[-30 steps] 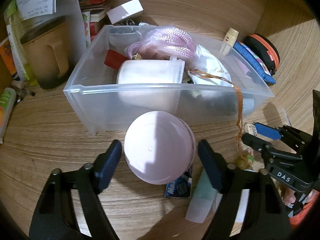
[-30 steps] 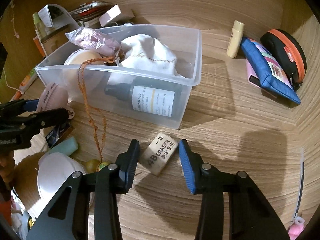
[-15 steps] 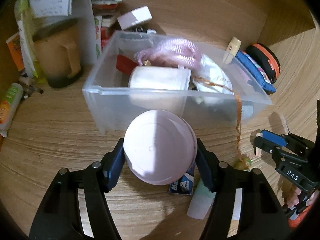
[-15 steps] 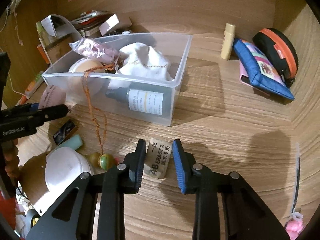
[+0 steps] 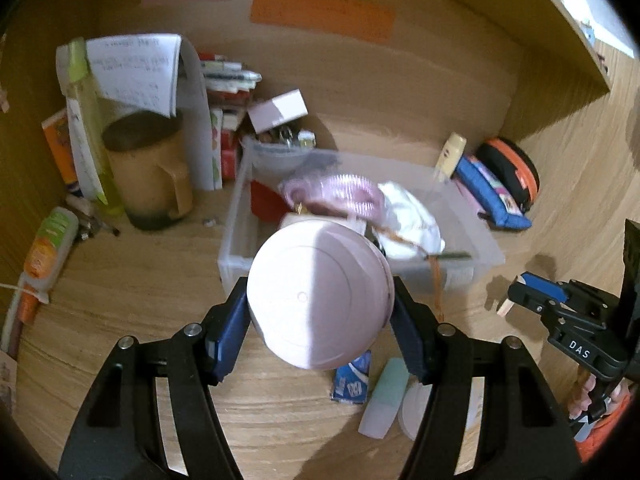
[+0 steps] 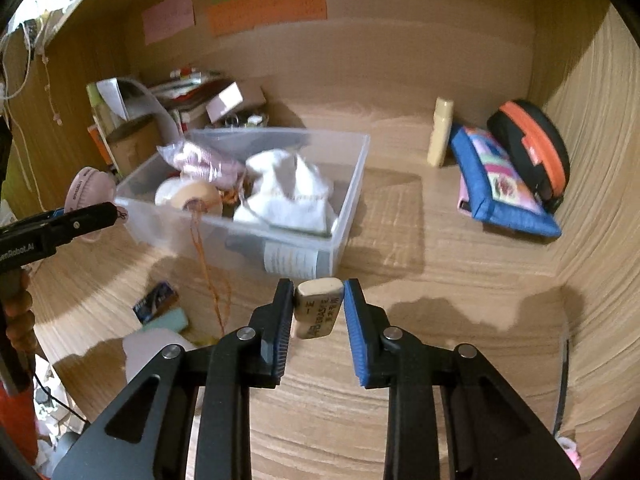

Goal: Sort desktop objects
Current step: 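Carry the pink container with the left tool while the right tool carries the eraser over the bin, then open the left tool over the bin while the right tool releases the eraser inside, then withdraw both open tools from the bin toward the items on the desk, then grasp the blue Max box with the left tool while the right tool grasps the fruit charm, then carry the blue box with the left tool while the right tool carries the charm over the bin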

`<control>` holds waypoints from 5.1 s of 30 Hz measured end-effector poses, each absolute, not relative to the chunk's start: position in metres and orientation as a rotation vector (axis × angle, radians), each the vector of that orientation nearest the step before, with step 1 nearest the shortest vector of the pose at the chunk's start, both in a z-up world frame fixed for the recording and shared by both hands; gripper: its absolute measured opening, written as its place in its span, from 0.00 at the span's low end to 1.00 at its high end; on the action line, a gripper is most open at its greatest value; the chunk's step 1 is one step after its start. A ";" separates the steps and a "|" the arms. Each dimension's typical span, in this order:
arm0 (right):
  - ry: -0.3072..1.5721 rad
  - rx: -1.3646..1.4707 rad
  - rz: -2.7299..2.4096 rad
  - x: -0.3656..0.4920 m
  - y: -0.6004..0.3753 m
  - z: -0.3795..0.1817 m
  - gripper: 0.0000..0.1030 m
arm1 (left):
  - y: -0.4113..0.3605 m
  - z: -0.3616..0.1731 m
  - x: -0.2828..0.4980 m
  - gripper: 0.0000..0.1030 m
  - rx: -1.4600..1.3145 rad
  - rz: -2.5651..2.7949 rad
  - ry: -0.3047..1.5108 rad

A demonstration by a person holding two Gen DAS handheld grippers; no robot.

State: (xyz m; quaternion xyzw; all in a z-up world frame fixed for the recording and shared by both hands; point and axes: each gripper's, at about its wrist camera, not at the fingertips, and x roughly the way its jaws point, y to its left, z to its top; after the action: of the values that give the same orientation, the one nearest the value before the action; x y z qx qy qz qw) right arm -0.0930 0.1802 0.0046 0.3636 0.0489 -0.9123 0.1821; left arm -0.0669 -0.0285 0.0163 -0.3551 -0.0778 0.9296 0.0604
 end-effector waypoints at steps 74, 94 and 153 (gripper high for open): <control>0.218 0.962 -2.485 -0.116 0.133 0.016 0.37 | -0.024 0.033 -0.098 0.69 -1.046 2.927 -0.093; 0.265 1.148 -2.380 -0.077 0.163 -0.043 0.37 | -0.026 -0.048 -0.047 0.69 -1.386 2.768 0.004; 0.219 1.090 -2.317 -0.101 0.141 -0.045 0.17 | -0.014 -0.056 -0.097 0.49 -1.350 2.686 -0.031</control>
State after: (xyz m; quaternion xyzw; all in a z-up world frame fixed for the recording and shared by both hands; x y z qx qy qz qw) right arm -0.1006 0.1415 -0.0451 0.4069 0.0819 -0.8650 0.2821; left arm -0.0970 -0.0137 -0.0561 -0.4481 -0.0104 0.8914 0.0673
